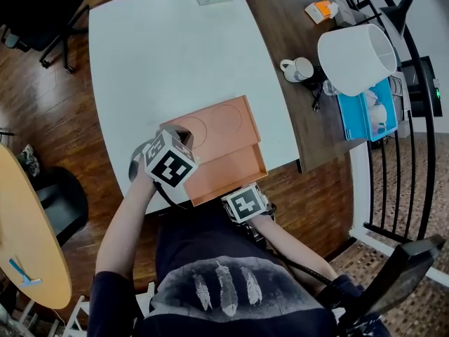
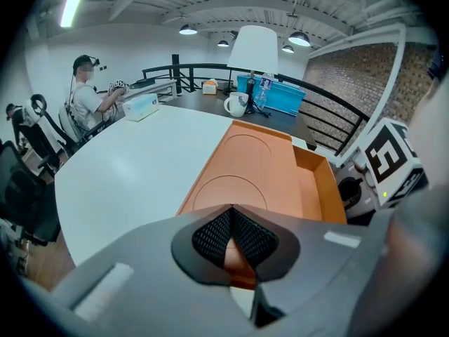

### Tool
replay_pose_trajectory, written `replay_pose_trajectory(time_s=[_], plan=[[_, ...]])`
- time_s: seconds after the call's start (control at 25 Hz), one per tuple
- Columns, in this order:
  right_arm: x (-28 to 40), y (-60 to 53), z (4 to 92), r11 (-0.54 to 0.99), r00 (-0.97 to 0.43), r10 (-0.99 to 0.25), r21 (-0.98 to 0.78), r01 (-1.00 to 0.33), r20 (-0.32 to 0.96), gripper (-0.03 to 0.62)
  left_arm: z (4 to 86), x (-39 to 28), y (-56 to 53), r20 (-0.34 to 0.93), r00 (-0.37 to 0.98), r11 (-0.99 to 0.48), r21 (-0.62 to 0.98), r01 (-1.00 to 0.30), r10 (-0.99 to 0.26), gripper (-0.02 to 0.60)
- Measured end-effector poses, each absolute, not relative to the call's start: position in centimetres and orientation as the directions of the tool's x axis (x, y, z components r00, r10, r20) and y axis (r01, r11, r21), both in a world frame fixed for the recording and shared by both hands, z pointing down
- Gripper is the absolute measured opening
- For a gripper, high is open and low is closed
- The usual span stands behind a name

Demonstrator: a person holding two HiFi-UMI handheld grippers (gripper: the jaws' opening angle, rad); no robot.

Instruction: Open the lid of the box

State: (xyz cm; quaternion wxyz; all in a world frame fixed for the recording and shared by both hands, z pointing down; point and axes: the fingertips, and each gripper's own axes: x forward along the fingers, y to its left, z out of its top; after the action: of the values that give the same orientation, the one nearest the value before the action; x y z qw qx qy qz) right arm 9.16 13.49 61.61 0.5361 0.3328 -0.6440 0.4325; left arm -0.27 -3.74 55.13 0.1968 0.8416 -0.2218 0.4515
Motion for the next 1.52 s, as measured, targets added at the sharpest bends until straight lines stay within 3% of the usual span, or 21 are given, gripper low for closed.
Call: replay_pose_trajectory(time_s=[0.2,0.4,0.56,0.72,0.88,0.96,1.16,1.24,1.32,1.44,1.52], plan=[[9.2,15.2,61.3,0.403,-0.216,0.026,-0.208,-0.891,0.976,0.081,55.2,-0.4,-4.0,0.852,0.487,-0.831,0.122,-0.542,-0.193,0.017],[8.8,15.4,61.3,0.268,-0.294,0.052,-0.297,-0.917,0.954,0.08,55.2,-0.2,-4.2,0.853,0.475,-0.83,0.094,-0.55,-0.218,0.017],[8.7,15.2,61.2,0.25,-0.331,0.012,-0.323,-0.913,0.944,0.08,55.2,-0.3,-4.2,0.853,0.472,-0.83,0.089,-0.55,-0.222,0.017],[9.9,16.0,59.6,0.247,-0.396,0.022,-0.388,-0.888,0.918,0.089,54.3,-1.0,-5.2,0.835,0.456,-0.818,0.013,-0.576,-0.308,0.017],[14.6,17.6,55.9,0.249,-0.456,0.052,-0.454,-0.855,0.888,0.087,50.5,-1.9,-5.0,0.756,0.573,-0.766,0.152,-0.625,-0.317,0.016],[17.1,16.2,52.6,0.266,-0.507,-0.005,-0.487,-0.832,0.862,0.087,48.1,-2.5,-5.2,0.7,0.632,-0.746,0.213,-0.631,-0.334,0.016],[20.1,3.5,43.6,0.463,-0.611,-0.341,-0.438,-0.77,0.714,0.087,42.0,-3.4,-5.3,0.565,0.738,-0.755,0.282,-0.592,-0.368,0.017],[18.8,-2.0,40.0,0.577,-0.671,-0.417,-0.392,-0.717,0.613,0.089,39.5,-2.8,-5.1,0.502,0.788,-0.788,0.291,-0.543,-0.358,0.017],[15.6,-6.1,36.5,0.7,-0.761,-0.413,-0.36,-0.617,0.501,0.087,37.1,-1.9,-4.9,0.432,0.834,-0.815,0.304,-0.492,-0.343,0.017],[9.9,-9.2,33.4,0.853,-0.865,-0.292,-0.299,-0.429,0.407,0.087,34.4,-0.9,-4.4,0.355,0.875,-0.841,0.312,-0.443,-0.329,0.017],[6.8,-9.2,32.9,0.919,-0.903,-0.177,-0.263,-0.294,0.392,0.003,33.3,-0.5,-3.9,0.329,0.887,-0.853,0.306,-0.423,-0.323,0.017]])
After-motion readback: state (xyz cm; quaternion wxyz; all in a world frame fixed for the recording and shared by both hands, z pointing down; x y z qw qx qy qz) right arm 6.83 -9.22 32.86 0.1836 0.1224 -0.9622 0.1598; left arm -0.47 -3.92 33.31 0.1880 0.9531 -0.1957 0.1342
